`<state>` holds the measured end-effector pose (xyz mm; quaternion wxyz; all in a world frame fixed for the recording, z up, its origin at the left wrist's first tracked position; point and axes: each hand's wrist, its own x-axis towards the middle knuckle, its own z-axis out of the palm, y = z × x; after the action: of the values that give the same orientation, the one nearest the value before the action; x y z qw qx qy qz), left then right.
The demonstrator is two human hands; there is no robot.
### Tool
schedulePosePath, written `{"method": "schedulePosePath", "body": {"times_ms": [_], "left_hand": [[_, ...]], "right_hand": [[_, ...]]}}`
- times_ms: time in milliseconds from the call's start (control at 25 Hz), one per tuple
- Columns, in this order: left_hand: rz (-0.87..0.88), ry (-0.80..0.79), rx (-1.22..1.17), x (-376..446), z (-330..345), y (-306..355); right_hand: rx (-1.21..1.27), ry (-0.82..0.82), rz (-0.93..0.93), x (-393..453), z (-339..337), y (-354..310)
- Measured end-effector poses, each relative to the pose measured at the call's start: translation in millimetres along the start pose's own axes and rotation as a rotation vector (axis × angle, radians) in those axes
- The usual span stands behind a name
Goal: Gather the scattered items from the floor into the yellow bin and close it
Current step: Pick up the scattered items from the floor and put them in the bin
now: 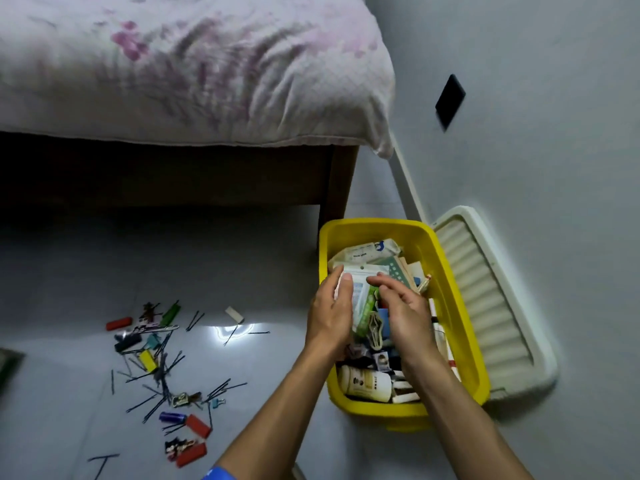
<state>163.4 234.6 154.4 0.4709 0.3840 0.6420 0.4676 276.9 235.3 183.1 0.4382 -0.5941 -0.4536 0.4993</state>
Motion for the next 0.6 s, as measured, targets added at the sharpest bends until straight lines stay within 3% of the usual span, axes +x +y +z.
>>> {"method": "schedulePosePath", "body": {"times_ms": [240, 600], "left_hand": [[0.008, 0.166, 0.043, -5.7, -95.0, -13.0], [-0.324, 0.524, 0.24, 8.7, -318.4, -148.4]], "right_hand": [[-0.158, -0.323, -0.112, -32.0, 98.1, 2.8], [-0.58, -0.791, -0.11, -33.7, 304.7, 86.1]]}}
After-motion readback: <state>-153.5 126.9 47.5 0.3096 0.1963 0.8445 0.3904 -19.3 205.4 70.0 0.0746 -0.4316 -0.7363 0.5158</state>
